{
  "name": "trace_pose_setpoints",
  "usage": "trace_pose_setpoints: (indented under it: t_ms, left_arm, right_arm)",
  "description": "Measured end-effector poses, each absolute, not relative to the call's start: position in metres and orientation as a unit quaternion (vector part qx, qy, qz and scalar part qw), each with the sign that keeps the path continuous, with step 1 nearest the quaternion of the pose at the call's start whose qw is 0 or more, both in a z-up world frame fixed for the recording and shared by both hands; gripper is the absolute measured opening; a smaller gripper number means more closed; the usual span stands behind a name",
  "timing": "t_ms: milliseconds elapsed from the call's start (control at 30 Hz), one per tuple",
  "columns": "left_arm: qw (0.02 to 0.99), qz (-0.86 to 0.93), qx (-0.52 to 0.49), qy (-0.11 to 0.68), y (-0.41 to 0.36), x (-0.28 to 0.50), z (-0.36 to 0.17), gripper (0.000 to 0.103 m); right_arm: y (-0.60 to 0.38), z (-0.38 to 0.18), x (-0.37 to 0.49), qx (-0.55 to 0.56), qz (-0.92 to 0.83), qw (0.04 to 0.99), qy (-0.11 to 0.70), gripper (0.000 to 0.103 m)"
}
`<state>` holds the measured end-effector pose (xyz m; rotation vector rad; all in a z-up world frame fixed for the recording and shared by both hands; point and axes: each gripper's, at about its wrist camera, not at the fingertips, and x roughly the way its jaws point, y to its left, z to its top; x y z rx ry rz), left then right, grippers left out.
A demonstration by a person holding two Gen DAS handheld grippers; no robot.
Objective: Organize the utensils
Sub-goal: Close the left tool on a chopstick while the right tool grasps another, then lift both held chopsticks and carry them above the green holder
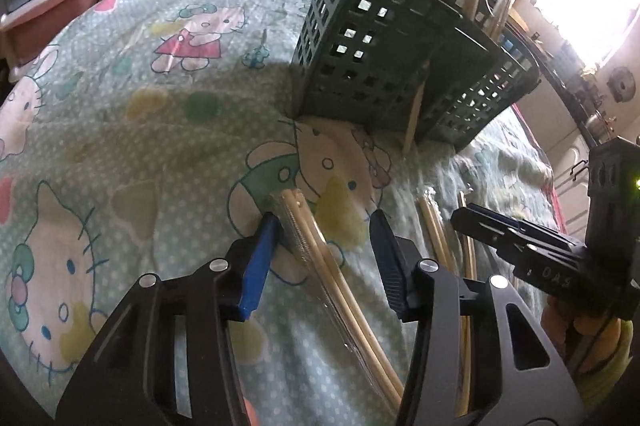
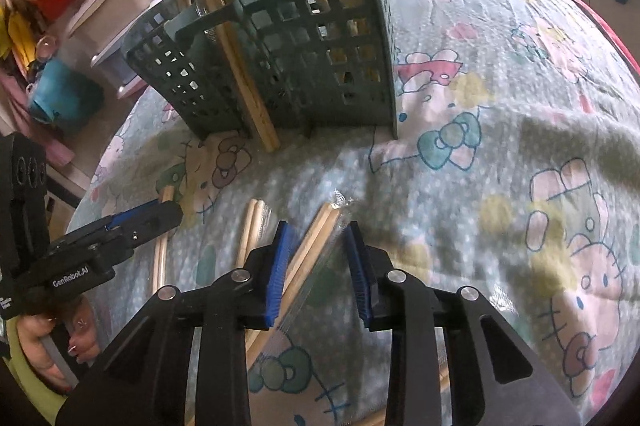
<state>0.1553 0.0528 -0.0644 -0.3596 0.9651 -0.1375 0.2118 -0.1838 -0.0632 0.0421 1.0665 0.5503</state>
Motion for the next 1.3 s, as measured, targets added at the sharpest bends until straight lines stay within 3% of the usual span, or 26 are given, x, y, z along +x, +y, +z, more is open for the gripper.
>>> trace_pose_setpoints:
  t_ms: [267, 467, 800, 1300]
  left_arm:
    - [0.870, -0.051, -0.169, 0.459, 0.061, 0.169, -0.069, 0.018]
    - [0.870, -0.054, -0.173, 0.458, 0.065, 0.171, -0.069, 0.014]
    - [0.870, -0.068, -0.193, 0.449, 0.072, 0.165, -0.062, 0.008]
    - [0.900, -0.105, -0.177, 0.384, 0.048, 0.146, -0.006, 0.005]
  right_arm:
    - [-0.170, -0.063, 0.221, 0.004, 0.247, 0.827, 0.505, 0.027]
    - [-0.157, -0.062, 0.225, -0.017, 0.234, 0.833, 0.500, 0.024]
    - [-0.160, -0.061, 0.227, 0.009, 0.241, 0.836, 0.493, 0.011]
    - [-0.186, -0.007, 0.191, 0.049, 0.311, 0.855, 0.411, 0.010]
